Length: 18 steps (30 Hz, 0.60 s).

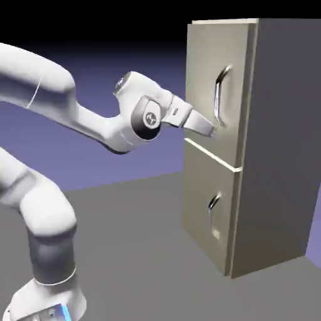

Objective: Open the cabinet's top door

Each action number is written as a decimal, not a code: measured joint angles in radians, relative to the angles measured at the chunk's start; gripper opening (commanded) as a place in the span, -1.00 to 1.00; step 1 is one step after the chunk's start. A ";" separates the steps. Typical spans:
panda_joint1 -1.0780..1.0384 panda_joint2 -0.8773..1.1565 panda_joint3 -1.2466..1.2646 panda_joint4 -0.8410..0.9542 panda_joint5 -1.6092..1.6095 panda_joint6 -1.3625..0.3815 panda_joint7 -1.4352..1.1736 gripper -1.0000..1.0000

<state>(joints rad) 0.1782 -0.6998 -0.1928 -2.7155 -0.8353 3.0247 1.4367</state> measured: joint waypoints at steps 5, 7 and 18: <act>0.043 -0.034 -0.050 0.025 -0.217 -0.003 0.181 0.00; 0.061 -0.047 -0.070 0.034 -0.304 -0.004 0.254 0.00; 0.156 -0.122 -0.181 0.089 -0.783 -0.012 0.652 0.00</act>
<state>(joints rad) 0.3339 -0.8215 -0.3736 -2.6270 -1.6181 3.0132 2.0887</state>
